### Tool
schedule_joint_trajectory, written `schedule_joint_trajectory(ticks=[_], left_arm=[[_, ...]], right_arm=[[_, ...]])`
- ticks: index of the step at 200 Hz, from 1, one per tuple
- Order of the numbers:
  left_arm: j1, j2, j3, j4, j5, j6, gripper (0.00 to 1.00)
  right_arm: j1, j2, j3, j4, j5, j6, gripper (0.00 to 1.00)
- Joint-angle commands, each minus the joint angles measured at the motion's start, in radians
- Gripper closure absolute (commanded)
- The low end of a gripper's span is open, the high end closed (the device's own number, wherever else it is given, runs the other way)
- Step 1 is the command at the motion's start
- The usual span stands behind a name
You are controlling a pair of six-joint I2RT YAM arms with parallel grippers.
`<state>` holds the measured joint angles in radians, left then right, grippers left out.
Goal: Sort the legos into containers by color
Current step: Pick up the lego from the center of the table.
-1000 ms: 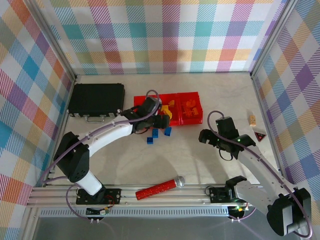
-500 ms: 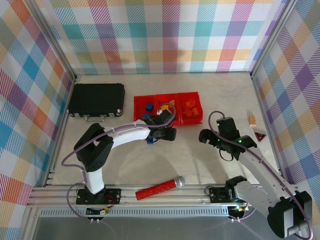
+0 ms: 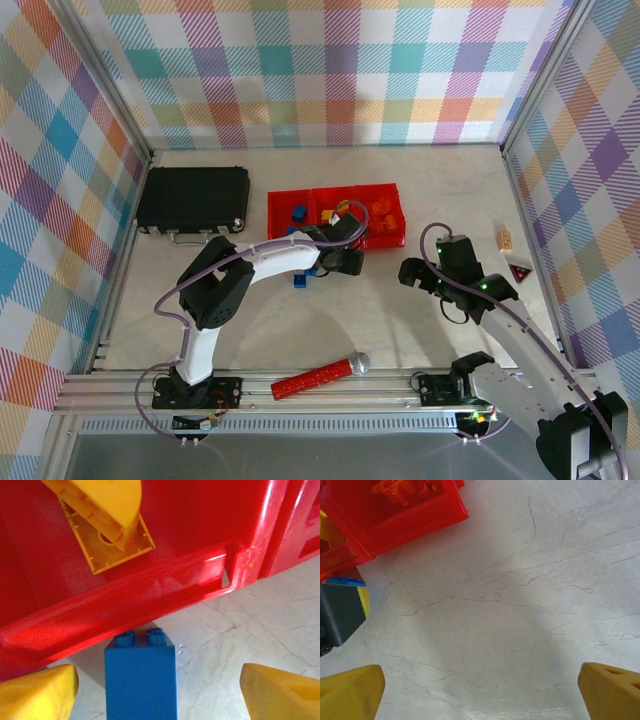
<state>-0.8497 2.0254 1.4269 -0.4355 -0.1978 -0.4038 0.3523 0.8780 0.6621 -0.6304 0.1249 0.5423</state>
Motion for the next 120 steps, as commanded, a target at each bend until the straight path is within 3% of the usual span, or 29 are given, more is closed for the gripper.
schedule_joint_trajectory(ticks=[1,74,120], left_arm=[[-0.005,0.030,0.048,-0.040,-0.034,0.016,0.18],[0.019,0.068,0.063,-0.037,-0.022,-0.001,0.34],[0.021,0.055,0.035,-0.018,-0.006,-0.023,0.53]], right_arm=[[-0.007,-0.010,-0.005,-0.018,0.020,-0.004,0.01],[-0.007,-0.019,-0.011,-0.023,0.025,-0.004,0.01],[-0.008,-0.019,-0.016,-0.021,0.023,0.002,0.01]])
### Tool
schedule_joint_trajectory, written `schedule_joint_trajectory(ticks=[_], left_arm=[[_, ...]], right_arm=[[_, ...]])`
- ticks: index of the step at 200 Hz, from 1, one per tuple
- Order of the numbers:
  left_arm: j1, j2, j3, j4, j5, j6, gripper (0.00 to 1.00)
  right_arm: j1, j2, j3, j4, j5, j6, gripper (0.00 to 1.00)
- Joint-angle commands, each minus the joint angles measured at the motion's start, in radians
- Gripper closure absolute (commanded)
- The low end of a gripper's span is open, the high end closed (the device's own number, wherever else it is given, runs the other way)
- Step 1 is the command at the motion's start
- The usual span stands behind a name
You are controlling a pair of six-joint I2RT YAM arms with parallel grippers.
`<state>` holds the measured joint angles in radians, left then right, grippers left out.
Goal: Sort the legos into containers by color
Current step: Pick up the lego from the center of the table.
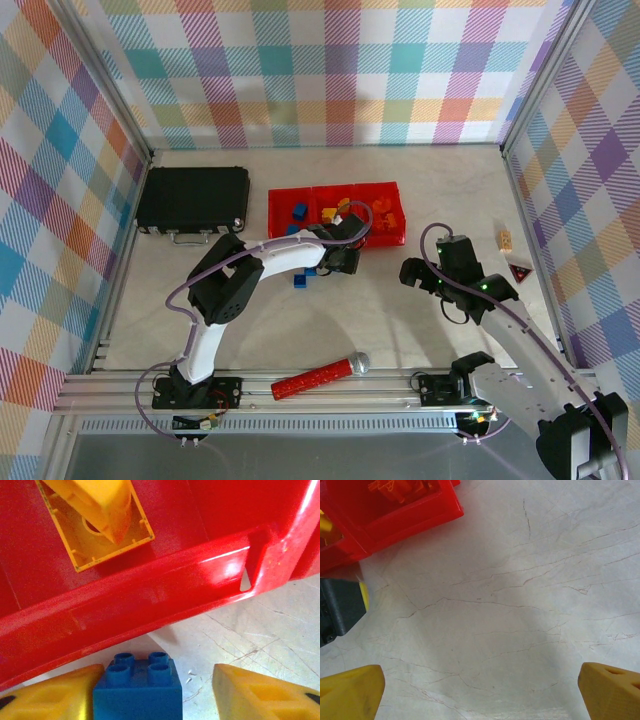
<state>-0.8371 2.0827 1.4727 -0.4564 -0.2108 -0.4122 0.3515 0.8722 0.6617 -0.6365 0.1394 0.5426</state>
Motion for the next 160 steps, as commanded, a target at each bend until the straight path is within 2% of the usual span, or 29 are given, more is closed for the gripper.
schedule_joint_trajectory(ticks=[1,62,119,160], left_arm=[[0.009,-0.003,-0.012,0.004,0.009,-0.015,0.53],[0.009,-0.038,-0.032,0.025,0.035,-0.016,0.68],[0.008,-0.097,-0.032,0.032,0.066,-0.023,0.74],[0.006,-0.215,-0.037,0.000,0.049,-0.013,0.75]], right_arm=[[-0.008,-0.013,-0.015,-0.015,0.008,0.001,0.01],[-0.008,-0.014,-0.019,-0.011,0.001,0.010,0.01],[-0.009,-0.015,-0.026,-0.005,-0.003,0.015,0.01],[-0.009,-0.017,-0.027,-0.004,0.002,0.014,0.01]])
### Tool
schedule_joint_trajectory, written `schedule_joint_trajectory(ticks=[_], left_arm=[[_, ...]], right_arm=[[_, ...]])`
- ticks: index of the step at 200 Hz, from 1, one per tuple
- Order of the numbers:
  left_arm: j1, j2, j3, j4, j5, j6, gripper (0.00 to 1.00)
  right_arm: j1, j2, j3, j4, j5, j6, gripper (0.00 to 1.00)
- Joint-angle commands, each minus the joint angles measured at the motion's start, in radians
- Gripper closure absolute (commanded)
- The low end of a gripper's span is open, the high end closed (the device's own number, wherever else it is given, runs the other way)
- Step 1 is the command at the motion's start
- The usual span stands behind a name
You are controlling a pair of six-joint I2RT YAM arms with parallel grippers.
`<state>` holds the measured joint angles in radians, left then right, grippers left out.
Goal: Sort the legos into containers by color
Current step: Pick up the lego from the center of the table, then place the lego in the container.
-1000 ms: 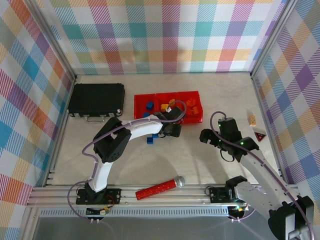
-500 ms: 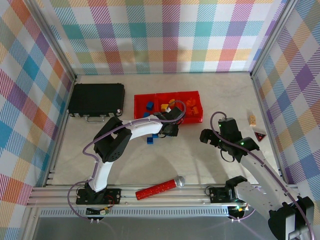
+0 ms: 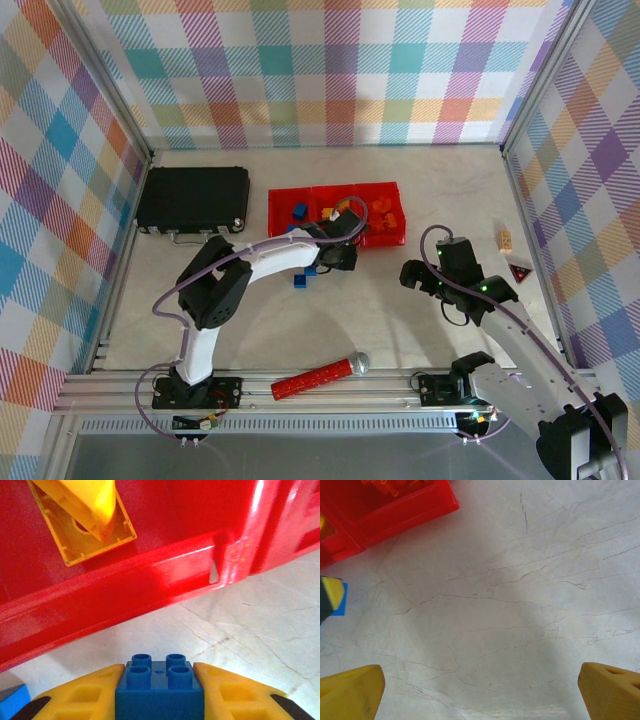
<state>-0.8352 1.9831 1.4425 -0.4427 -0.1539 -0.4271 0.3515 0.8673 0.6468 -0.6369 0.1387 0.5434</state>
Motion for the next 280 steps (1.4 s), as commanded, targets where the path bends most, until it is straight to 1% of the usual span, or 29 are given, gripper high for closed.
schedule_joint_trajectory(ticks=[1,34,60,91,119,152,193,217,241,268,280], left_arm=[[0.005,-0.119,-0.007,-0.014,-0.010,0.004,0.75],[0.014,-0.212,0.016,-0.093,-0.111,0.050,0.74],[0.071,-0.255,0.020,-0.136,-0.160,0.072,0.72],[0.175,-0.259,0.015,-0.155,-0.162,0.071,0.72],[0.265,-0.217,0.032,-0.155,-0.136,0.074,0.73],[0.327,-0.140,0.089,-0.160,-0.106,0.075,0.74],[0.355,-0.024,0.177,-0.154,-0.063,0.080,0.75],[0.363,0.029,0.216,-0.152,-0.070,0.082,0.75],[0.367,0.048,0.210,-0.121,-0.087,0.071,0.75],[0.367,0.057,0.204,-0.106,-0.106,0.062,0.69],[0.367,0.059,0.203,-0.103,-0.123,0.060,0.61]], right_arm=[[-0.008,-0.012,-0.013,-0.003,0.003,0.012,0.01],[-0.008,-0.004,-0.013,0.006,-0.004,0.015,0.01],[-0.008,-0.002,-0.015,0.009,-0.005,0.016,0.01],[-0.008,-0.005,-0.015,0.003,-0.007,0.015,0.01],[-0.009,-0.017,-0.007,-0.010,0.002,0.007,0.01],[-0.008,-0.023,-0.002,-0.016,0.006,0.003,0.01],[-0.009,-0.019,0.007,-0.026,0.012,0.002,0.01],[-0.008,-0.019,0.019,-0.038,0.021,-0.007,0.01],[-0.008,-0.023,0.026,-0.048,0.029,-0.014,0.01],[-0.009,-0.022,0.028,-0.047,0.032,-0.017,0.01],[-0.009,-0.018,0.027,-0.044,0.030,-0.015,0.01]])
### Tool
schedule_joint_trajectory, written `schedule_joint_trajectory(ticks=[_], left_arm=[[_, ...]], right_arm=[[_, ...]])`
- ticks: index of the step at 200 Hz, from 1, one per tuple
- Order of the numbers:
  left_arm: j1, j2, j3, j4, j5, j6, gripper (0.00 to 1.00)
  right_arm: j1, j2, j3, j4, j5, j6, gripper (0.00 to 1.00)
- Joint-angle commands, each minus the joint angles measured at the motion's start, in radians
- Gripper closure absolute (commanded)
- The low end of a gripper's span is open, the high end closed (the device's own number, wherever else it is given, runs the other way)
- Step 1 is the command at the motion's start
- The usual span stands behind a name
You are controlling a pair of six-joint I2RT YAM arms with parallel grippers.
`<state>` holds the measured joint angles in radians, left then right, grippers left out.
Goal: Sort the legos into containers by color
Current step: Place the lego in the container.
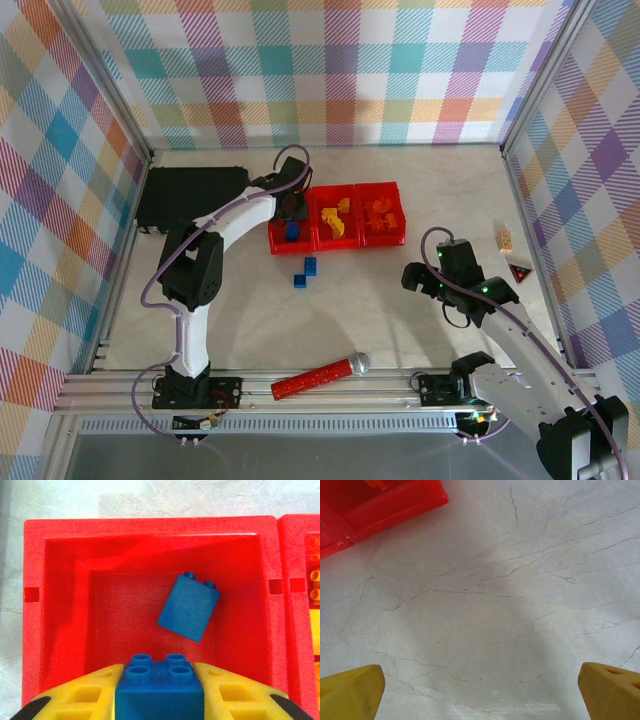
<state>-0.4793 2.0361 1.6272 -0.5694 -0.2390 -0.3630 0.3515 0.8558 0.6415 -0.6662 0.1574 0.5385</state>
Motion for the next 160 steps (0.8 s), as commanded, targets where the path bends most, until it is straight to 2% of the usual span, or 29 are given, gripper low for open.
schedule_joint_trajectory(ticks=[1,39,79,128,160], left_arm=[[0.012,0.006,0.019,0.024,-0.038,-0.005,0.61],[0.011,-0.020,-0.013,0.057,-0.074,-0.002,0.55],[0.010,-0.082,-0.059,0.100,-0.052,0.010,0.50],[-0.001,-0.241,-0.194,0.161,-0.002,0.022,0.40],[-0.041,-0.359,-0.308,0.179,-0.002,0.010,0.34]], right_arm=[[-0.009,-0.006,0.033,-0.016,0.011,-0.009,0.01],[-0.010,-0.003,0.027,-0.010,0.004,-0.003,0.01],[-0.009,-0.014,0.018,-0.016,0.002,0.002,0.01],[-0.009,-0.022,0.009,-0.013,0.000,0.012,0.01],[-0.010,-0.011,0.004,0.002,-0.010,0.018,0.01]])
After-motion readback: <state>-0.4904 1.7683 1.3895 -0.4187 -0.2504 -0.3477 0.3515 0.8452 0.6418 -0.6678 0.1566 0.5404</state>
